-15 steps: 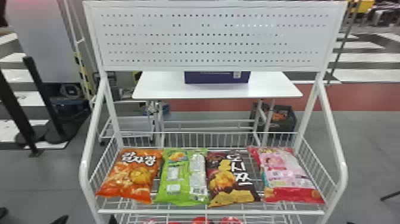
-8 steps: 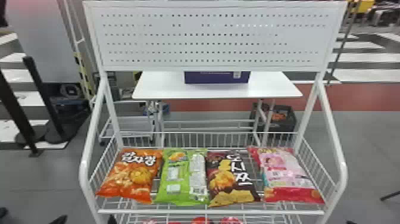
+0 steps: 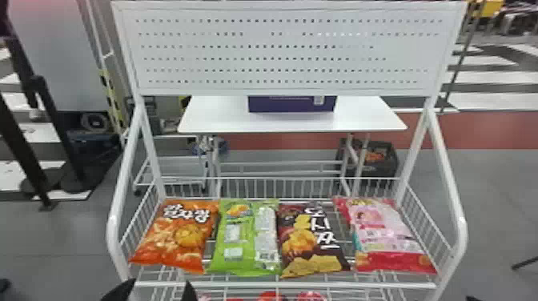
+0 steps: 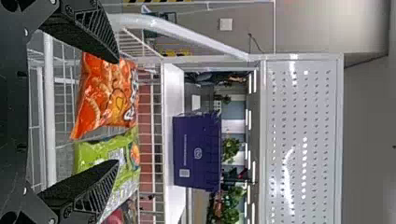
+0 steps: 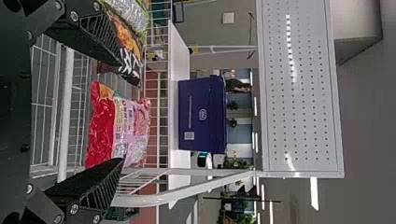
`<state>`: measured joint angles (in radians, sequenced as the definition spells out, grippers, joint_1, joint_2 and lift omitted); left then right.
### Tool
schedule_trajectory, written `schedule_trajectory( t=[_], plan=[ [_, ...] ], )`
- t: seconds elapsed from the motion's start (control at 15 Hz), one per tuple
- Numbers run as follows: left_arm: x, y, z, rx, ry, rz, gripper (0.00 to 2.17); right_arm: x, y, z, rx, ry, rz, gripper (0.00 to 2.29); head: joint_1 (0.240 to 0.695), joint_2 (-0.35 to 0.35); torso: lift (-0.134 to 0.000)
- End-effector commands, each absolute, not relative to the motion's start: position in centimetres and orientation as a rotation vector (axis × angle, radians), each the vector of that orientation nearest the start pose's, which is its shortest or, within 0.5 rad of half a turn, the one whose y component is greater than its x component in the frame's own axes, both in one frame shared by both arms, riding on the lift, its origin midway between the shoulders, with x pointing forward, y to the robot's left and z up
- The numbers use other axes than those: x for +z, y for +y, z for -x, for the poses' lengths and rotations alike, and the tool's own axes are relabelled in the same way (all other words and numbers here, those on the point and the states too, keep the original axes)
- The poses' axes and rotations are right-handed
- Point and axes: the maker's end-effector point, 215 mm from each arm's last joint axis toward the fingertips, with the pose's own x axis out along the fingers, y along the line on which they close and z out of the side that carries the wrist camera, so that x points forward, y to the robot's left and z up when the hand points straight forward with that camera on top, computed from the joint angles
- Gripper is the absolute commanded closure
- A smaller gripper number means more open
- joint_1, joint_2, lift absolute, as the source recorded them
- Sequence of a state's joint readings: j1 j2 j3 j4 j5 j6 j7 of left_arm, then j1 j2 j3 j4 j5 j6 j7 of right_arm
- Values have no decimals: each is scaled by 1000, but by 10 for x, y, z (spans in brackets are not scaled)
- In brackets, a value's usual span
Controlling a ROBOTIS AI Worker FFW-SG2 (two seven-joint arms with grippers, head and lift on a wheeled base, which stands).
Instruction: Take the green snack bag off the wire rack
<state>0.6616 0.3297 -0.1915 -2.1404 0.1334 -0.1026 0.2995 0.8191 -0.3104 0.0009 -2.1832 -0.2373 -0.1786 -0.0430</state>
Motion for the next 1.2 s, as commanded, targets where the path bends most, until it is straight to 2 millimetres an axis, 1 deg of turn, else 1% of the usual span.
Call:
schedule_trajectory(
  t=[0.0, 0.13, 0.27, 0.33, 0.4, 0.67, 0.73, 1.07, 1.13],
  plan=[
    [-341, 178, -410, -75, 33, 4, 137, -334, -240, -353, 133, 41, -17, 167, 499, 0, 0],
    [-351, 156, -429, -107, 75, 3, 144, -333, -240, -352, 131, 36, -19, 167, 499, 0, 0],
    [-364, 129, -448, -142, 115, -9, 154, -334, -240, -352, 129, 35, -19, 167, 499, 0, 0],
    [-376, 121, -456, -153, 156, -34, 154, -333, -236, -351, 137, 33, -15, 167, 499, 0, 0],
    [-379, 111, -465, -167, 166, -43, 154, -333, -235, -352, 136, 31, -17, 167, 499, 0, 0],
    [-387, 87, -490, -191, 202, -50, 157, -340, -234, -353, 139, 34, -20, 167, 499, 0, 0],
    [-392, 82, -495, -197, 217, -55, 157, -340, -234, -353, 139, 34, -19, 167, 499, 0, 0],
    [-414, 67, -527, -205, 263, -89, 157, -342, -234, -354, 139, 36, -19, 167, 499, 0, 0],
    [-414, 64, -531, -209, 264, -91, 157, -342, -234, -354, 139, 36, -19, 167, 499, 0, 0]
  ],
)
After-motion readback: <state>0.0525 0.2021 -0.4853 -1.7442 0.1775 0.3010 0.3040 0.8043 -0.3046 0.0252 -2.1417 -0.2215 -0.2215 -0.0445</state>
